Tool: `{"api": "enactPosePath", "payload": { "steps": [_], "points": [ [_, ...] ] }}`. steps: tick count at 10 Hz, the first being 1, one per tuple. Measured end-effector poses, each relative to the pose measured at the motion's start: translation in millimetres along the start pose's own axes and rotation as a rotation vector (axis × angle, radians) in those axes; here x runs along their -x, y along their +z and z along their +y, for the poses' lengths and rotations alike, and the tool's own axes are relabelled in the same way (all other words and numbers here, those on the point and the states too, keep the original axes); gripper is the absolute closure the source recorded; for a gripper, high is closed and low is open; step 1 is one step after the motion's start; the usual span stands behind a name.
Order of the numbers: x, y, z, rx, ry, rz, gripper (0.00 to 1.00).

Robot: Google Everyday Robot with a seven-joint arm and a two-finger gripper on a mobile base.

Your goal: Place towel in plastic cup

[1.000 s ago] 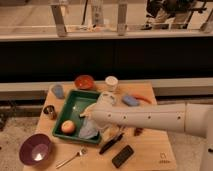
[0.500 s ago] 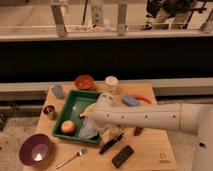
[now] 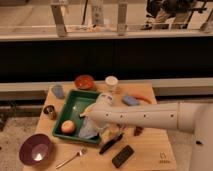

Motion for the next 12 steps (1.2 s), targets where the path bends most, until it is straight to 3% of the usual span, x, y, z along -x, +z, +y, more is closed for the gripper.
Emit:
{"api": "enactPosePath", "payload": {
  "steps": [4,7,10,12],
  "points": [
    [-5,-12,-5,-0.007,-0.002,0.021,0.20],
    [4,-19,-20,0.084,-0.016,0.024,0.20],
    [4,-25,-27,0.118,-0.019,0.036,0.20],
    [3,-25,-26,0.117,-0.017,0.036,0.20]
  ]
}}
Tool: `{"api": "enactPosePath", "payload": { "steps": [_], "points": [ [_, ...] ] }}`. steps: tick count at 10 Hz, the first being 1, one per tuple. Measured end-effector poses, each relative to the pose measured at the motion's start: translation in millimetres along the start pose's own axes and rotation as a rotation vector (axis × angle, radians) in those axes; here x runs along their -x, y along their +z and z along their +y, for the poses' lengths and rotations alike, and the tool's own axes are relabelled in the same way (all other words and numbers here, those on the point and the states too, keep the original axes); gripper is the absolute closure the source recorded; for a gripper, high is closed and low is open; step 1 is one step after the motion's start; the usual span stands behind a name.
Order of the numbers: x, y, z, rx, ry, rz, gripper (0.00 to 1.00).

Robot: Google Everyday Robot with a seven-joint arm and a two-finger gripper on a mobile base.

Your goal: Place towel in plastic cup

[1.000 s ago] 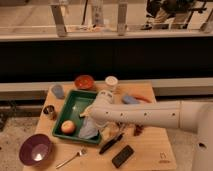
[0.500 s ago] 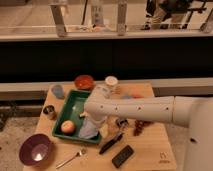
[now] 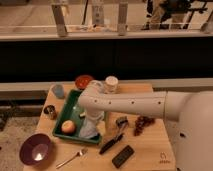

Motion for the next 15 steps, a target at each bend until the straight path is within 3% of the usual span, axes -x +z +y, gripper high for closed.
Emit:
{"api": "enactPosePath", "payload": {
  "steps": [4,6,11,15],
  "points": [
    [2,2,-4,-0.004,-0.003,-0.010,0.20],
    [12,5,-25,-0.019,0.006,-0.030,0.20],
    [10,7,-39,-0.050,0.141,-0.041,0.20],
    [6,8,-39,-0.058,0.173,-0.043,0.20]
  ]
}}
